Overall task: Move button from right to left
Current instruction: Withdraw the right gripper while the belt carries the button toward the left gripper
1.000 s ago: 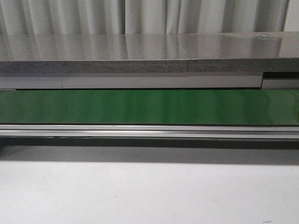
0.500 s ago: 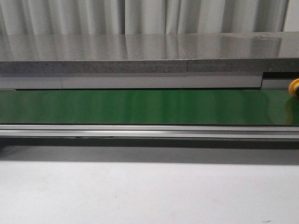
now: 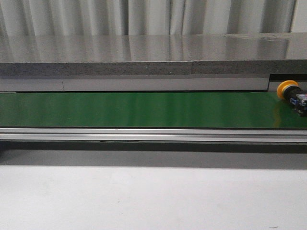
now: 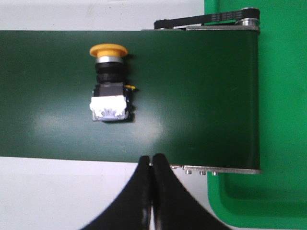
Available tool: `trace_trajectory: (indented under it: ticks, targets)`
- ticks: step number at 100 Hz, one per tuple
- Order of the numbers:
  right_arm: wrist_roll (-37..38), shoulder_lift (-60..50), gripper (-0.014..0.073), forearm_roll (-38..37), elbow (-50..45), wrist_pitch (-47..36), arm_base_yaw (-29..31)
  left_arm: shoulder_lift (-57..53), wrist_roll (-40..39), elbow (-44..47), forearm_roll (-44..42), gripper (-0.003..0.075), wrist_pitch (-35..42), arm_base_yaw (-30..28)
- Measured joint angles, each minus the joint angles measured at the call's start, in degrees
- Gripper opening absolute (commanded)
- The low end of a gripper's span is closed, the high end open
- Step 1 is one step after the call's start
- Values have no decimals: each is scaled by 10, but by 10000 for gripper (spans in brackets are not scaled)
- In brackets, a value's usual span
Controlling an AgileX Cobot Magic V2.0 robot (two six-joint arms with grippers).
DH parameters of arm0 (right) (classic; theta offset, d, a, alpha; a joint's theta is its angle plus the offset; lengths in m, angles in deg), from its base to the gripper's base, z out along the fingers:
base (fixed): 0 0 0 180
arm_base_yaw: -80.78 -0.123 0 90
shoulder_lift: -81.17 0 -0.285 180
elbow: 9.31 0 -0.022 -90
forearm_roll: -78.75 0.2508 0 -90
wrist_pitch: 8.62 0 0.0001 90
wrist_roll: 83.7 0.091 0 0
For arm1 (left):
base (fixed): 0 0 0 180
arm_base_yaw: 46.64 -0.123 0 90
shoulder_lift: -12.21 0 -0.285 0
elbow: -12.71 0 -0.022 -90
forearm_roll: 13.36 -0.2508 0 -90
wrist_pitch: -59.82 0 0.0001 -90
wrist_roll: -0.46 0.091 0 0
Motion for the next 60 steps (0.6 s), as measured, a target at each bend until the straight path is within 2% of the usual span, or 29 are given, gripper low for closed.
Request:
trace_trajectory:
  ticks: [19, 60]
  targets:
    - [-1, -87, -67, -5, -85, -56, -11, 0, 0, 0, 0, -20, 0, 0]
    - [-4, -250, -67, -27, -241, -169, -83, 0, 0, 0, 0, -20, 0, 0]
